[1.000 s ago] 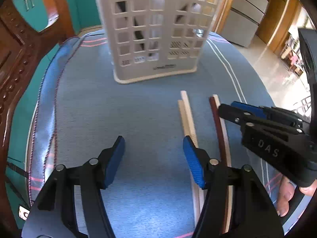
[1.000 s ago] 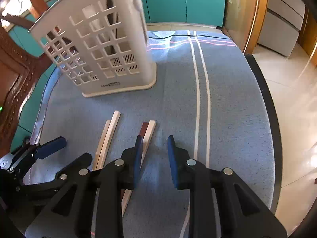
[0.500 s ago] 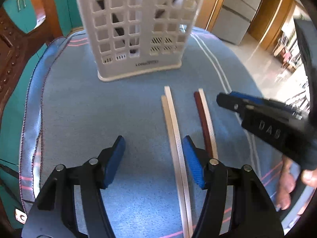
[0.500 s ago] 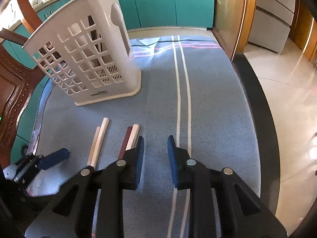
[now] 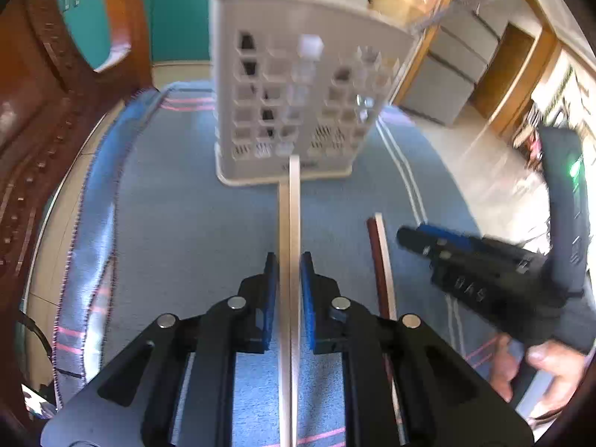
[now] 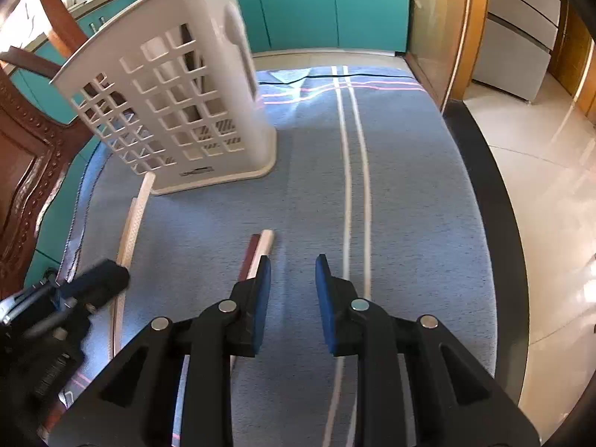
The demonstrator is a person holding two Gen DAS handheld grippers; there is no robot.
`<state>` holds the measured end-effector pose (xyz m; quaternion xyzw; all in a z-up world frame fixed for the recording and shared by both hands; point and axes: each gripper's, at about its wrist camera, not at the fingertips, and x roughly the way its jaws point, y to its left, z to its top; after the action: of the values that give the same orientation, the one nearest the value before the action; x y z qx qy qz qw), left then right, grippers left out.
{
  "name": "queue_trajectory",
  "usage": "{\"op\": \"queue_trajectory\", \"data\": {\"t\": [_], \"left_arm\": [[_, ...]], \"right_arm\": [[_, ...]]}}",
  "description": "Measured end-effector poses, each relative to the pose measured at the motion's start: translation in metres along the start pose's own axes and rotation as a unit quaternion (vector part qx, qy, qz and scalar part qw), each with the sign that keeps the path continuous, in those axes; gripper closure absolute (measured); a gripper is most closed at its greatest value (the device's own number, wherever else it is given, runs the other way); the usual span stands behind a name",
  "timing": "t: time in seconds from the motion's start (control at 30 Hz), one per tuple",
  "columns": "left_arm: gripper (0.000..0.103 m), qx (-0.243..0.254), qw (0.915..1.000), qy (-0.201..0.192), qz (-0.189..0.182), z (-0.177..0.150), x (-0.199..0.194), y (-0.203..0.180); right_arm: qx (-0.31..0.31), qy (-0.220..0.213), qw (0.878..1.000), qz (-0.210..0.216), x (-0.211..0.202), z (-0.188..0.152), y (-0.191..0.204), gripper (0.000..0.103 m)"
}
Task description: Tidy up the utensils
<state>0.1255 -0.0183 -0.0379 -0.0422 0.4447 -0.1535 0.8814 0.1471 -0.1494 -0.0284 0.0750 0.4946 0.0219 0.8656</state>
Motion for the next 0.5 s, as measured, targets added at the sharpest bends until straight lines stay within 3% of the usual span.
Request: {"op": "queue_trajectory", "data": {"t": [0.1, 0.4, 0.47, 0.5], "left_arm": [[0.075, -0.010, 0.9999, -0.003, 0.007, 0.002, -0.004, 0.008], [0.063, -0.026, 0.9983, 0.034, 0.041, -0.007, 0.012, 0.027], [0.062, -0.024, 0.9983, 0.035, 0.041, -0.006, 0.014, 0.026], [0.062, -0.023, 0.9982, 0.035, 0.041, -0.007, 0.014, 0.026]], "right_arm": [[-0.010, 0.003, 1.000, 0.002, 0.002, -0.001, 0.006, 0.078], [-0.041, 0.022, 0.999, 0.016, 0.012, -0.008, 0.029, 0.077], [-0.068, 0.014, 0.998, -0.007, 0.012, -0.012, 0.040, 0.078], [-0.075, 0.010, 0.997, -0.011, 0.012, -0.014, 0.044, 0.084]]}}
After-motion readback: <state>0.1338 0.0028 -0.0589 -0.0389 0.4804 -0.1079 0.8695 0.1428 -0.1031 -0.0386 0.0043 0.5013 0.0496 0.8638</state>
